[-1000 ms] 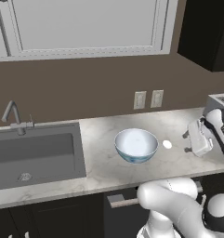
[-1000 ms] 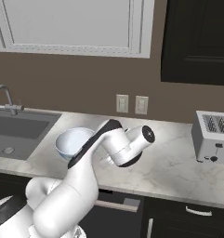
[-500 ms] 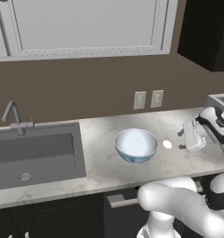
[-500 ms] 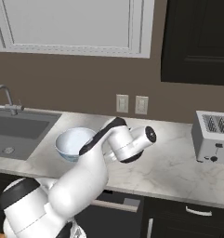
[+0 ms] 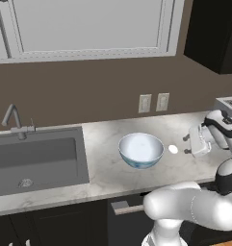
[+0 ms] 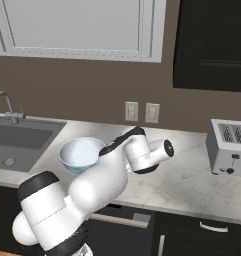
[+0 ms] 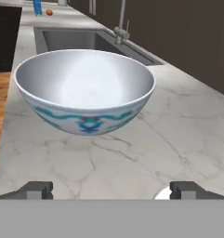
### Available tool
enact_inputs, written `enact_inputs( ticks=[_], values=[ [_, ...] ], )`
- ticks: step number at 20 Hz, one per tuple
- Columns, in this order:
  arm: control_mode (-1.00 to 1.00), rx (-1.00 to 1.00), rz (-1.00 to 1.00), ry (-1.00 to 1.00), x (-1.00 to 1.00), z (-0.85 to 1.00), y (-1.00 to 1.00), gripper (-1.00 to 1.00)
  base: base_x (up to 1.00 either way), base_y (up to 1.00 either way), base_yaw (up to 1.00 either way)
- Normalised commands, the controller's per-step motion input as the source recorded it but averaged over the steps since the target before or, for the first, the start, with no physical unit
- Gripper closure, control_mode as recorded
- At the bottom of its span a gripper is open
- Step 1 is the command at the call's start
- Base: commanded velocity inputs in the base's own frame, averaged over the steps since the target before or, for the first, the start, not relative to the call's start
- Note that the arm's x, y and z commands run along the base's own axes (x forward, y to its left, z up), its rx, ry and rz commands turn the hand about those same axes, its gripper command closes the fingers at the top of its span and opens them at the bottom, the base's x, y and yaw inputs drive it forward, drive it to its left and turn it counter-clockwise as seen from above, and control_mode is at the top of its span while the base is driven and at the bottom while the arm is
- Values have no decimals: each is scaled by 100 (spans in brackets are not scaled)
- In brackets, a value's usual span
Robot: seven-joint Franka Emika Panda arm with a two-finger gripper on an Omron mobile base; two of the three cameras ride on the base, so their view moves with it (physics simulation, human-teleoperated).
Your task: Gather the eggs and milk located in the vicinity of the sink area and place them right next to the bowl.
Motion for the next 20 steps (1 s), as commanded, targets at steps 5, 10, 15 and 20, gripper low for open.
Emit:
enact_inputs(
  ticks=[5,10,15,20],
  values=[
    [-100,0,0,1,9,-25,0,-100,0,0,0],
    [-100,0,0,1,11,-24,0,-100,0,0,0],
    [-100,0,0,0,20,-17,0,-100,0,0,0],
    [-100,0,0,0,22,-14,0,-100,0,0,0]
  ],
)
